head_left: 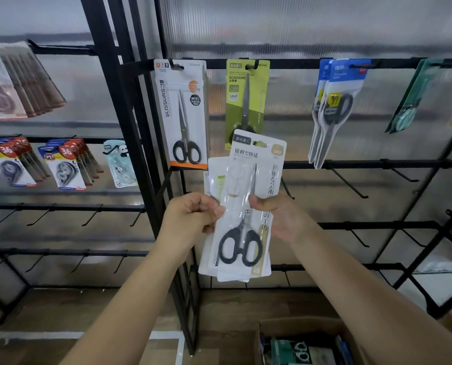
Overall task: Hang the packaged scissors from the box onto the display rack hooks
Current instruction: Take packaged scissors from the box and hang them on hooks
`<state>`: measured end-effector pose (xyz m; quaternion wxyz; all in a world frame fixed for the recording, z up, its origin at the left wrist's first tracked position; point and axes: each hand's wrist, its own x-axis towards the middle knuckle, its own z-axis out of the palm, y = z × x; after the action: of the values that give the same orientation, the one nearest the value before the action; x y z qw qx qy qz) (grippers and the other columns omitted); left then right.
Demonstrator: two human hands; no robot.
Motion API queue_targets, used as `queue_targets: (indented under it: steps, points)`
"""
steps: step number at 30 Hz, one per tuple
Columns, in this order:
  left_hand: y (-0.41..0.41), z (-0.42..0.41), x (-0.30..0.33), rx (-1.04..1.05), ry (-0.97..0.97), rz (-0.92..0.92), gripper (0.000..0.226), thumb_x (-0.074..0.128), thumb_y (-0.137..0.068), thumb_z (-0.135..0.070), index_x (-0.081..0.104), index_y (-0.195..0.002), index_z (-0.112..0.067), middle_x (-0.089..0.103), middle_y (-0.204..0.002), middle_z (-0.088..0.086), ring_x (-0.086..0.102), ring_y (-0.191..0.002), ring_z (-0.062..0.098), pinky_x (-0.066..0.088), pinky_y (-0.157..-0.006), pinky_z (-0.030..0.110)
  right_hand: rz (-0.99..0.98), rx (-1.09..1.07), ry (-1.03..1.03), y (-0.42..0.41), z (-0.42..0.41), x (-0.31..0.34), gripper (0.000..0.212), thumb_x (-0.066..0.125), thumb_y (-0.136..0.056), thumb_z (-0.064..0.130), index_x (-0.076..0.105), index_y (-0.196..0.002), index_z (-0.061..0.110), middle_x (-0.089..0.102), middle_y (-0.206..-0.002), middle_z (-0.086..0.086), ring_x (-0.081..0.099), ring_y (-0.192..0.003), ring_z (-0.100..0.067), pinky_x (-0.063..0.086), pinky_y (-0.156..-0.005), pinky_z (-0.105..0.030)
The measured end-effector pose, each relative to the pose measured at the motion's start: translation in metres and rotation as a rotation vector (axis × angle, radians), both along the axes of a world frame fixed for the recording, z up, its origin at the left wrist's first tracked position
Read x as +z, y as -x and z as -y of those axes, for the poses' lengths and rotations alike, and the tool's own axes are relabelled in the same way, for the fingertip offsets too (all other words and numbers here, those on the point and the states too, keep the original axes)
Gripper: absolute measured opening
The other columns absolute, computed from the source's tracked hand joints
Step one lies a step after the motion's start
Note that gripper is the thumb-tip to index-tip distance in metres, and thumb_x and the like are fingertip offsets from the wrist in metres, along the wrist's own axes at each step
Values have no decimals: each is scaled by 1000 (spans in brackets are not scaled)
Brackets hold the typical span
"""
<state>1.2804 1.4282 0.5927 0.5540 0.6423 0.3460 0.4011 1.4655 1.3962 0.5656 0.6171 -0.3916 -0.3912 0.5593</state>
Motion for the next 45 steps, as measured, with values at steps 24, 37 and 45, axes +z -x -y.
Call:
queue_targets:
  steps: [24,37,45]
  points:
    - [3,2,9,82,-343,-219,31,58,-90,-31,66,-73,-6,64,-69,9,59,-67,20,45,-68,28,-164,46,-154,-25,11,32,44,83,-58,10,71,-100,5,70,-98,-15,68,-90,-32,56,-73,-46]
    - [-20,-4,-11,-395,652,273,49,54,-78,-41,60,-119,-16,70,-109,11,69,-91,26,57,-72,36,-107,-24,-41,-1,-1,6,58,73,-63,10,60,-117,-1,64,-113,-19,60,-104,-35,46,-94,-51]
    - [-10,-17,-35,-73,479,247,19,47,-97,-11,63,-107,-12,74,-94,8,71,-77,21,57,-62,34,-188,-94,-142,2,-14,-13,26,57,-80,4,66,-104,7,68,-103,-13,64,-95,-32,52,-84,-49]
